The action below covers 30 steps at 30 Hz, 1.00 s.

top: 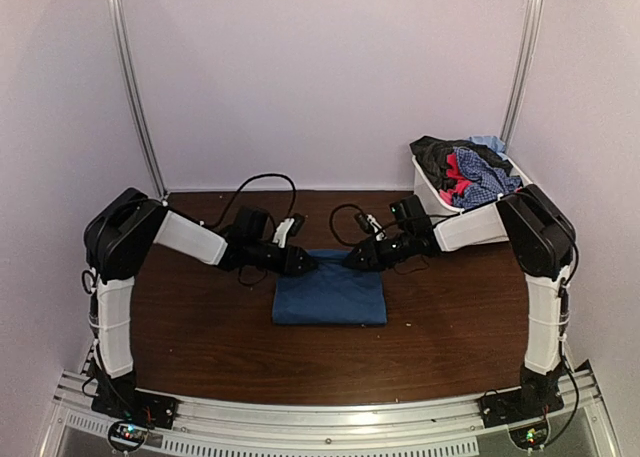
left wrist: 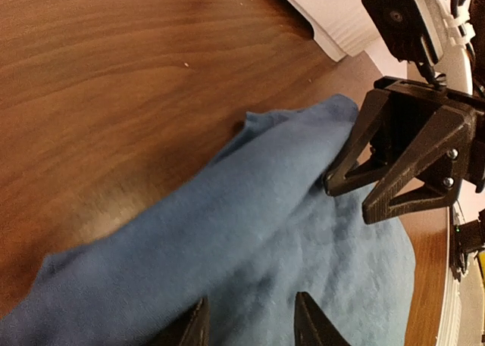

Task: Fold and stack the mixed laundry pile
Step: Smooth out the square-folded T-shirt at the center of the board.

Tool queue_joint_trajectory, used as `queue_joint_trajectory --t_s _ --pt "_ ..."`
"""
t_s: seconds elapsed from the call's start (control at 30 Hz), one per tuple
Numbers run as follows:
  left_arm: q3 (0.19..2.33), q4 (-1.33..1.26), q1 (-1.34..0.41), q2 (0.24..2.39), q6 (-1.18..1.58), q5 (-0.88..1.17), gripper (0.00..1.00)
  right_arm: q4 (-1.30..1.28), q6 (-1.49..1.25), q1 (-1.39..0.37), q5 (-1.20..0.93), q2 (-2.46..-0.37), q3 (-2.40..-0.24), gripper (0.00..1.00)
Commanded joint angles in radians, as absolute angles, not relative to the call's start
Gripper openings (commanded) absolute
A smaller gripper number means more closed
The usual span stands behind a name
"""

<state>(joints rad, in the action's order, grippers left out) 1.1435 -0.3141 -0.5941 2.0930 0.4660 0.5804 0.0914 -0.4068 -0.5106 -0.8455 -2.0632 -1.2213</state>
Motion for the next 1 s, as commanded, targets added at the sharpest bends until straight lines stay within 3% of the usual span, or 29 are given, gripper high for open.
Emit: queue_joint_trajectory --t_s 0.0,0.4,0.73,0.97 --pt "1.238 -0.444 -0.545 2.172 0.534 0.593 0.39 0.122 -0.403 -0.481 -0.848 -2.147 -1.343 0.33" --pt "1.305 -0.422 -0.472 2.301 0.602 0.585 0.4 0.159 -0.505 -0.412 -0.857 -2.34 -1.456 0.37" --pt "1.103 -0.446 -0.416 2.045 0.531 0.58 0.46 0.116 -0.487 -0.378 -0.897 -2.071 -1.337 0.46" --pt "1.024 -0.396 -0.516 1.873 0.483 0.616 0.46 0.321 -0.653 -0.497 -0.967 -1.895 -1.103 0.48"
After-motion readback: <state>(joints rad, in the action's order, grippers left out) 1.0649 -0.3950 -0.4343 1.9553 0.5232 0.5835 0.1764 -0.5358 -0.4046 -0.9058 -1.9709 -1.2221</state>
